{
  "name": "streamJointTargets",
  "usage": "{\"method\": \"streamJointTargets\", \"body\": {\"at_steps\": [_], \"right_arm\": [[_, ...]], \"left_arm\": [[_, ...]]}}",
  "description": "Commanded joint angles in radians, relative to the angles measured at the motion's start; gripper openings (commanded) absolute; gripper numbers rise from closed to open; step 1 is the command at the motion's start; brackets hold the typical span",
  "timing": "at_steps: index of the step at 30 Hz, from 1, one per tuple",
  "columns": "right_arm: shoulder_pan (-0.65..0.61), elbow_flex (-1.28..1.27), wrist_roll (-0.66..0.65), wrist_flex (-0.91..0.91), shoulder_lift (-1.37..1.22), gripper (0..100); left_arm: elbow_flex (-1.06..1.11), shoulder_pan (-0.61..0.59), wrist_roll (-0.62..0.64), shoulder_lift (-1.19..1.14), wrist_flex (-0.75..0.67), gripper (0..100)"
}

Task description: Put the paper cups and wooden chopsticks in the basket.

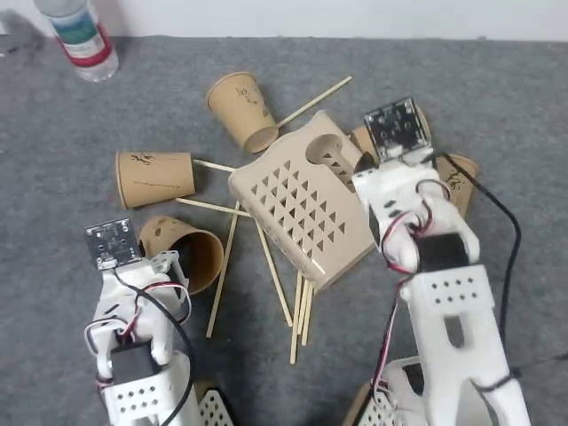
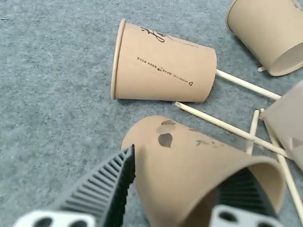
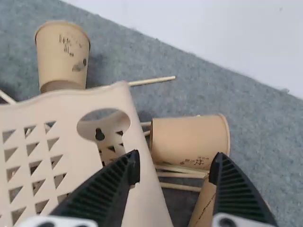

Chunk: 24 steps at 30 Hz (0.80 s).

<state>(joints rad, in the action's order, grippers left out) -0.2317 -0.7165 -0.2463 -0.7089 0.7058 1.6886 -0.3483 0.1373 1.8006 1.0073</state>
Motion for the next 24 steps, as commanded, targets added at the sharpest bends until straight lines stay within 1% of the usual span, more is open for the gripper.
{"method": "streamJointTargets", "body": {"at_steps": [1, 18, 24], "right_arm": [[-0.002, 0.133, -0.015, -0.031, -0.048, 24.8], [-0.005, 0.446, -0.017, -0.251, -0.375, 24.8], [-0.033, 0.552, -0.017, -0.268, -0.503, 24.8]], "left_arm": [[-0.005, 0.003, 0.002, 0.023, -0.008, 26], [-0.005, 0.003, 0.002, 0.023, -0.006, 26], [-0.005, 0.003, 0.002, 0.023, -0.006, 26]]}}
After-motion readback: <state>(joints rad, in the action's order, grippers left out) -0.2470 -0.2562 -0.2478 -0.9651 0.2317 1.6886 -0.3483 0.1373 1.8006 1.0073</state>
